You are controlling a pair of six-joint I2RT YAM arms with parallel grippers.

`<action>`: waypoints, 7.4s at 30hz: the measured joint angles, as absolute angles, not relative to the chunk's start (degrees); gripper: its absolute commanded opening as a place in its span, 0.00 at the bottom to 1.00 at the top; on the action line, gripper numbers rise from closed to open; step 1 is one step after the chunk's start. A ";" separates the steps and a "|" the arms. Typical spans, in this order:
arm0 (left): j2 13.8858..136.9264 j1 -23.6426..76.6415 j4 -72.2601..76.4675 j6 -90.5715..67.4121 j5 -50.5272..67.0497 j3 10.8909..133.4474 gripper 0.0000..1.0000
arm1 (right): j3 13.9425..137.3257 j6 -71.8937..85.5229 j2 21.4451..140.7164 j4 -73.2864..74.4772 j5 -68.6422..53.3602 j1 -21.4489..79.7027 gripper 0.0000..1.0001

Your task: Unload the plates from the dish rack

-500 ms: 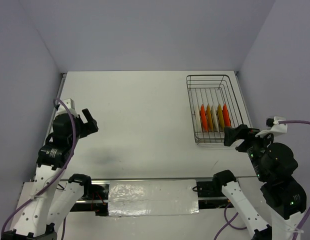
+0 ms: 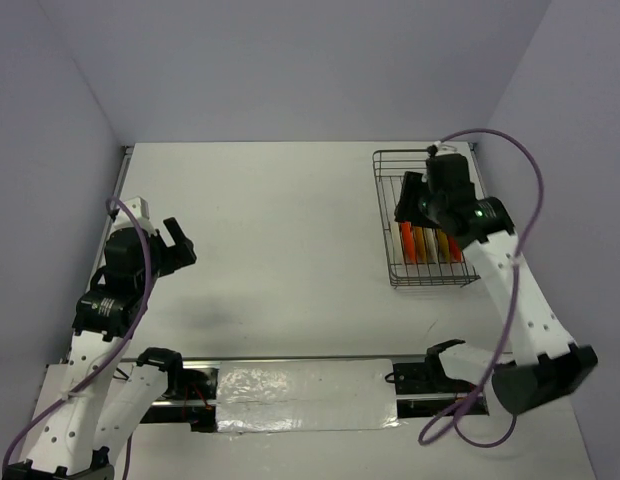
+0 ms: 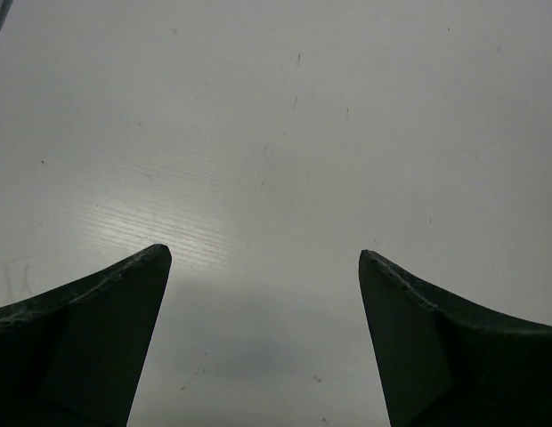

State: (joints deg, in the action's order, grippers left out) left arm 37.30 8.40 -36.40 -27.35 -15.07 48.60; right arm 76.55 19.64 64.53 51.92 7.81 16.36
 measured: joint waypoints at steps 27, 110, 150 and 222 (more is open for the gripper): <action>38.17 8.78 -35.92 -27.14 -12.10 48.60 0.99 | 72.77 13.72 87.20 43.75 8.12 15.77 0.35; 61.84 11.00 -18.02 -55.37 3.03 50.68 0.00 | 82.39 -8.19 83.83 38.24 37.52 70.13 1.00; 54.19 2.52 -25.32 -42.11 0.03 55.79 0.99 | 67.11 11.62 73.76 41.06 6.42 1.69 0.44; 55.22 4.12 -29.08 -53.06 27.77 68.73 0.91 | 93.19 -22.06 83.22 48.62 18.37 71.83 0.00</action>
State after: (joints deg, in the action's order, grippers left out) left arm 55.22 4.12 -29.08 -53.06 27.77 68.73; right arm 93.19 -22.06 83.22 48.62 18.37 71.83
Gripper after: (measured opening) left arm 0.935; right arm 0.118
